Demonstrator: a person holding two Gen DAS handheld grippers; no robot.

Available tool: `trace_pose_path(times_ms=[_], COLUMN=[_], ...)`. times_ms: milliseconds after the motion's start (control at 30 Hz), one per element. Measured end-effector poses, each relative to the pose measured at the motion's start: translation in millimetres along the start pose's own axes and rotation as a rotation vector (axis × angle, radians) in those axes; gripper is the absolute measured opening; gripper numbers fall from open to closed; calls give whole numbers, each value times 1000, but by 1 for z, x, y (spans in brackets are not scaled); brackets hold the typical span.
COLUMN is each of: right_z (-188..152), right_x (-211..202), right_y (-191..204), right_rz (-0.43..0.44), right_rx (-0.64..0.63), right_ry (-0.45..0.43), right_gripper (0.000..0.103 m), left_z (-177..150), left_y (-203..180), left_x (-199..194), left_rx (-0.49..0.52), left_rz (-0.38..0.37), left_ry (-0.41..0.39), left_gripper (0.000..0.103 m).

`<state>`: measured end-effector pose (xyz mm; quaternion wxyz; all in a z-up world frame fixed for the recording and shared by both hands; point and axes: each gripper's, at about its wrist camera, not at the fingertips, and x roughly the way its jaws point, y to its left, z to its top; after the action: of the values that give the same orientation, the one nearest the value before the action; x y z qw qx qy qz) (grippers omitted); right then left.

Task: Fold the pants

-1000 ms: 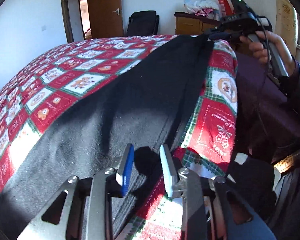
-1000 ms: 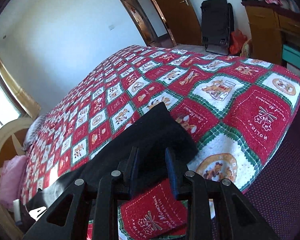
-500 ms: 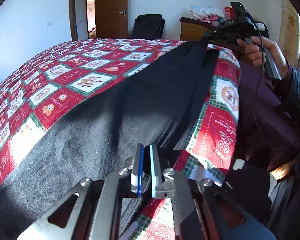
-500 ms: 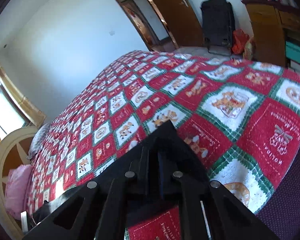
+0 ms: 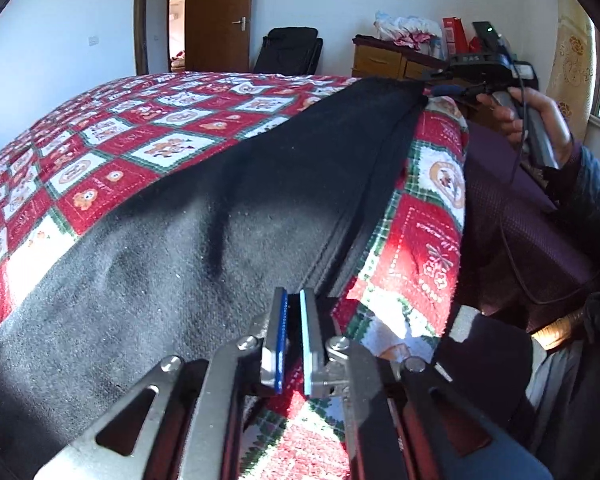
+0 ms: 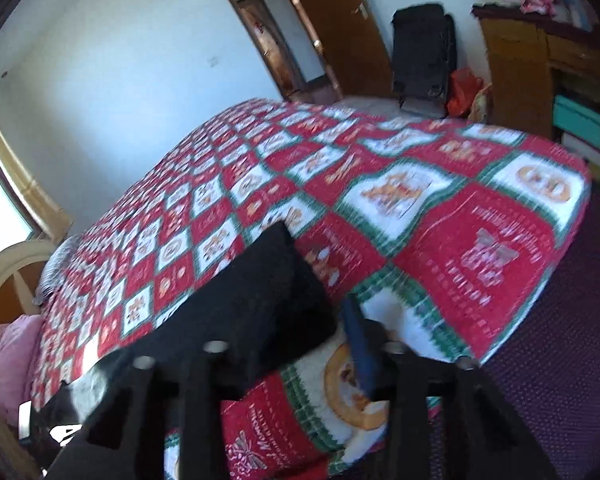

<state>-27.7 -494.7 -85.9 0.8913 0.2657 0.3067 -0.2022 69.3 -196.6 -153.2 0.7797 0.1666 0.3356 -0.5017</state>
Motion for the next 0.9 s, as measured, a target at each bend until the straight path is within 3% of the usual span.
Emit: trace_pose_path(times_ms=[167, 233, 300, 433, 600, 667, 700, 733, 767, 900], right_z=[-11, -25, -38, -54, -58, -60, -60, -60, -59, -53], right_x=[-15, -7, 5, 31, 51, 57, 60, 63, 64, 47], right_y=[18, 35, 50, 73, 85, 89, 88, 85, 83, 82], right_rz=[125, 235, 277, 274, 227, 193, 192, 190, 181, 184], right_rx=[35, 38, 24, -10, -28, -46, -38, -34, -40, -73], right_ry=[54, 141, 207, 249, 247, 239, 244, 245, 239, 191], right_gripper=[47, 47, 47, 47, 45, 19, 12, 5, 0, 0], left_z=[2, 4, 8, 11, 14, 14, 15, 15, 16, 17], left_y=[-10, -15, -19, -24, -20, -20, -19, -19, -18, -12], left_x=[4, 7, 11, 18, 25, 25, 25, 24, 22, 12], left_rx=[38, 63, 80, 126, 107, 113, 106, 102, 96, 68], left_rz=[23, 50, 75, 120, 121, 121, 117, 113, 106, 69], left_ry=[-8, -8, -4, 10, 19, 19, 19, 17, 14, -6], left_gripper=[16, 19, 21, 28, 33, 30, 26, 15, 9, 5])
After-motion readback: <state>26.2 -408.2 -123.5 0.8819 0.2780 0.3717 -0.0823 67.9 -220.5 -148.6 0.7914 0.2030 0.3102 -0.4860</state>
